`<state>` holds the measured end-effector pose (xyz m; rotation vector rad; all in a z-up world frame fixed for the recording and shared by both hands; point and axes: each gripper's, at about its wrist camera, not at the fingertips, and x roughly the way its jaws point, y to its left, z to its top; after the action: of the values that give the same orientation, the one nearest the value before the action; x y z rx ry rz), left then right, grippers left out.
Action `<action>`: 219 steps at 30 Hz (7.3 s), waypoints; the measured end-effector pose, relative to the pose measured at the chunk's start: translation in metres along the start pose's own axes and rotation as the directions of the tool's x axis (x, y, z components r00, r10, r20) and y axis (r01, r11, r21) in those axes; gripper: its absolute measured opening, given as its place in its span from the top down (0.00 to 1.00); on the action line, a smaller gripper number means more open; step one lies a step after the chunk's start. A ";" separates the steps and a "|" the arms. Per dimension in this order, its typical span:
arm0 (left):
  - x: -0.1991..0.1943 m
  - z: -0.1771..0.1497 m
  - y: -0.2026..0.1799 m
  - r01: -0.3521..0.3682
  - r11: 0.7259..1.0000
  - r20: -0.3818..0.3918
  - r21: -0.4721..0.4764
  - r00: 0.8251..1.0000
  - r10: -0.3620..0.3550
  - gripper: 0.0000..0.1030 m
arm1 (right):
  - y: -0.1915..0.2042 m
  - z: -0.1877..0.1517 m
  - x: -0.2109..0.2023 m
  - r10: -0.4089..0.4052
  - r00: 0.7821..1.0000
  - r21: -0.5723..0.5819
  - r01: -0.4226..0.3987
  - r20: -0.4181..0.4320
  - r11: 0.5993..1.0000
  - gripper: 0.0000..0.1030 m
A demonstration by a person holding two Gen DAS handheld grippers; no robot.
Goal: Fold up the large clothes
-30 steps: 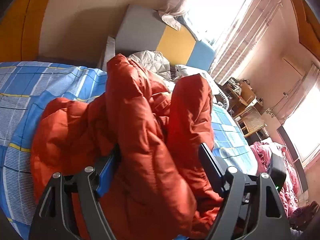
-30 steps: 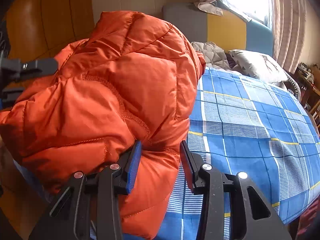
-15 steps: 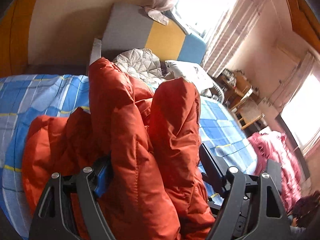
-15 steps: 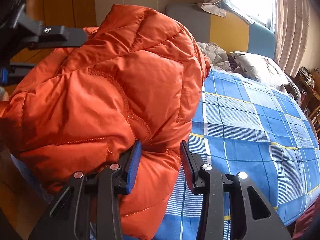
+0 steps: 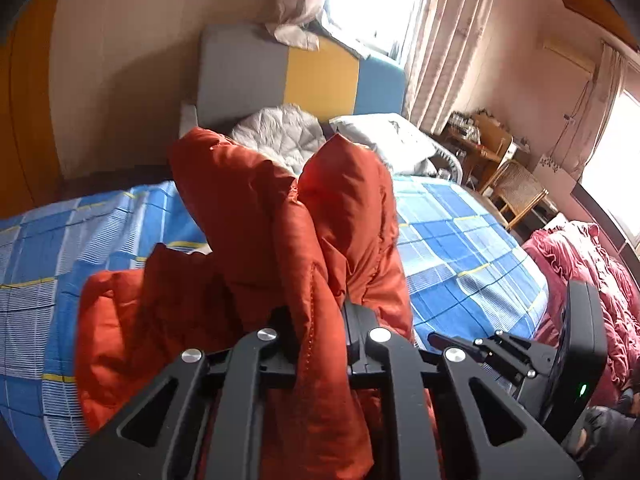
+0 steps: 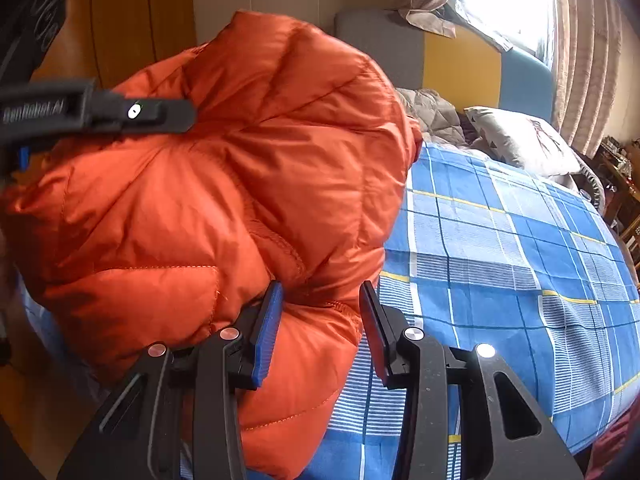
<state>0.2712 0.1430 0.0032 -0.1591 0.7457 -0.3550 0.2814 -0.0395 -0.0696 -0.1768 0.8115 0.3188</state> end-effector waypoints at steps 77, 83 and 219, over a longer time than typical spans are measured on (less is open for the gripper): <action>-0.046 -0.063 0.097 -0.297 0.912 0.035 -0.284 0.947 0.319 0.63 | 0.064 0.038 0.011 0.210 0.976 0.055 -0.206 -0.062 0.977 0.49; -0.043 -0.067 0.104 -0.282 0.918 0.036 -0.277 0.952 0.303 0.61 | 0.055 0.072 0.012 0.221 0.975 0.137 -0.219 -0.002 0.966 0.49; 0.167 -0.005 -0.043 0.111 0.983 -0.102 -0.146 0.987 -0.127 0.74 | -0.195 -0.027 0.025 0.183 0.983 0.393 -0.160 -0.020 0.905 0.32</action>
<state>0.3698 0.0408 -0.0947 -0.3194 0.8737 -0.4281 0.3460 -0.2245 -0.0995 0.2642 0.9329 0.3118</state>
